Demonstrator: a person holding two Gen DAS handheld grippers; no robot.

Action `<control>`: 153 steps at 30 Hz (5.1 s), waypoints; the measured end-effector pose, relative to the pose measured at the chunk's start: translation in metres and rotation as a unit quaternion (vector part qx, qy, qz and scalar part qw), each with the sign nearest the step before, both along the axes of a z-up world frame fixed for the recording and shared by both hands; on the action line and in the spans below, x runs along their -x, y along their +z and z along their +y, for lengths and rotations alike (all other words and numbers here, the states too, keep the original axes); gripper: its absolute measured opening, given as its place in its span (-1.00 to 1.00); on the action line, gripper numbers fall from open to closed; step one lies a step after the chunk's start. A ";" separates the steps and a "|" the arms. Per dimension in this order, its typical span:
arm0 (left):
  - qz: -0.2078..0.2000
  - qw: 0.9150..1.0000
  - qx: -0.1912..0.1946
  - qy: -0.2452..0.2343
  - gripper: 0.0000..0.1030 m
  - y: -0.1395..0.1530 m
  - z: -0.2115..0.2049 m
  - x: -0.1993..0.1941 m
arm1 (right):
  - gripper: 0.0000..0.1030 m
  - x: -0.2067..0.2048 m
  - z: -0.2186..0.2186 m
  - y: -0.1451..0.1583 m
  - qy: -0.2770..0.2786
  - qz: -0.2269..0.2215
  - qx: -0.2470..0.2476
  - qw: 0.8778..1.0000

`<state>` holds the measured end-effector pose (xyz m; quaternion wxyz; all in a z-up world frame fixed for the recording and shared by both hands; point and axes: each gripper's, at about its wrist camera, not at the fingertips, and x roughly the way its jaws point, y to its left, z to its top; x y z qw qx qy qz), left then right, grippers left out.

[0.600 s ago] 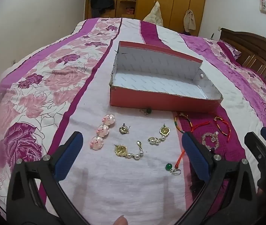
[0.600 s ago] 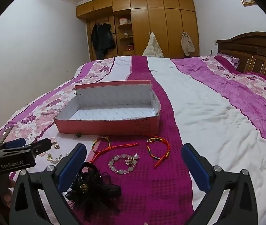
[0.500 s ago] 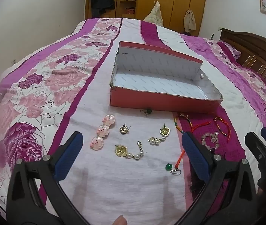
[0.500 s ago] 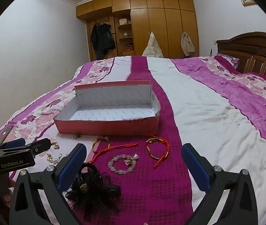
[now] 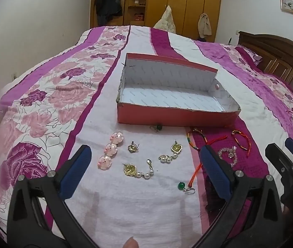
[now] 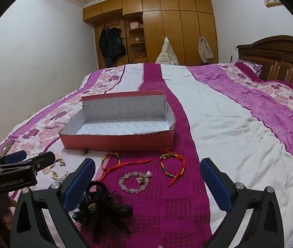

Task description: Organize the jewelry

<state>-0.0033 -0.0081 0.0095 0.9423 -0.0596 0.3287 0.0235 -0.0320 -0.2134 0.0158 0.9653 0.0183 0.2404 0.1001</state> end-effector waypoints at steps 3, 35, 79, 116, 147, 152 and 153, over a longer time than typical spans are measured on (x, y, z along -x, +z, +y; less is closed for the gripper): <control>-0.002 1.000 -0.001 -0.002 0.91 0.001 -0.001 0.000 | 1.00 0.001 -0.001 0.000 0.000 0.000 -0.001 1.000; -0.006 1.000 -0.004 -0.005 0.91 0.001 -0.005 0.002 | 1.00 0.001 -0.002 0.002 0.000 0.002 -0.005 1.000; 0.013 1.000 -0.004 0.025 0.89 0.005 0.043 -0.013 | 1.00 -0.009 -0.021 0.009 -0.036 0.015 -0.010 0.999; 0.149 0.987 -0.020 -0.062 -0.59 -0.062 0.054 -0.063 | -0.13 -0.113 -0.024 -0.064 -0.030 0.218 0.051 0.974; 0.081 0.995 0.014 -0.052 -0.95 -0.016 0.046 -0.028 | -0.88 -0.078 -0.024 -0.024 0.010 0.158 -0.016 0.987; 0.058 0.996 0.021 -0.057 -0.95 -0.001 0.041 -0.026 | -0.88 -0.067 -0.024 -0.009 0.010 0.139 -0.015 0.990; 0.052 0.997 0.020 -0.060 -0.95 0.004 0.040 -0.026 | -0.88 -0.065 -0.024 -0.004 0.012 0.133 -0.015 0.991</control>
